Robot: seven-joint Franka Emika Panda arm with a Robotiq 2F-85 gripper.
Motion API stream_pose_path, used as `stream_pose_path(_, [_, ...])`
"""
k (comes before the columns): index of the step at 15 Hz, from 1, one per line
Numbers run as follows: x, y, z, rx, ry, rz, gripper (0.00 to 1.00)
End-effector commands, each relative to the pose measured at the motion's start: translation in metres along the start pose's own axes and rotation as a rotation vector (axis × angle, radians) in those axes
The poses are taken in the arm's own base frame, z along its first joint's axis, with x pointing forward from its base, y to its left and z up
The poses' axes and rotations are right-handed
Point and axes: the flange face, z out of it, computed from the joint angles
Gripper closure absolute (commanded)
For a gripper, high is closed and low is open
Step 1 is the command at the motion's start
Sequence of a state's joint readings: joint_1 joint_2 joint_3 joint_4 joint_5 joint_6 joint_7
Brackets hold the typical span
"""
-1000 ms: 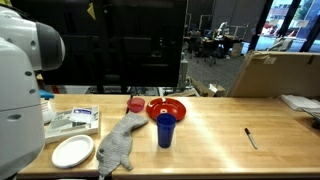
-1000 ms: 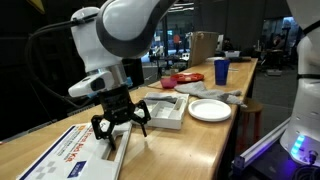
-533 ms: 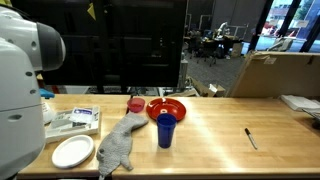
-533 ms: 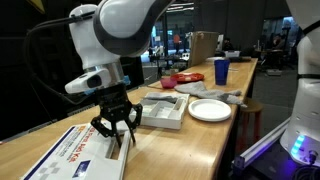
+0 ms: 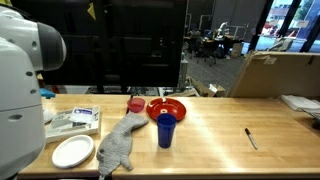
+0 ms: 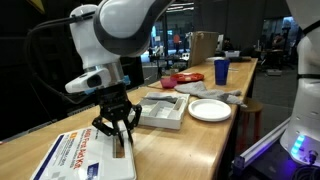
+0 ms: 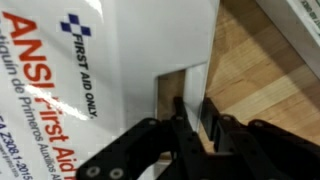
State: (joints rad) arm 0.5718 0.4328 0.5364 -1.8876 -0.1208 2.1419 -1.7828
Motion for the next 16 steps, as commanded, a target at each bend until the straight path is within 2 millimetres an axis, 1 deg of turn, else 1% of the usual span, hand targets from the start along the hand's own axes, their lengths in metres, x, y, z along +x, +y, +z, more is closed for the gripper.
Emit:
stream_pose_path(1, [-0.005,-0.001,-0.006,-0.010,-0.016,0.026,0.95])
stream_pose_path(3, [-0.008,-0.003,-0.015,-0.034,-0.020,0.049,0.95])
stream_pose_path(5, [-0.011,-0.001,-0.022,-0.042,-0.004,0.038,0.95])
stream_pose_path(10, [-0.014,0.002,-0.032,-0.019,0.033,0.004,0.95])
stream_pose_path(16, [-0.012,-0.008,-0.043,-0.006,0.005,0.029,0.95])
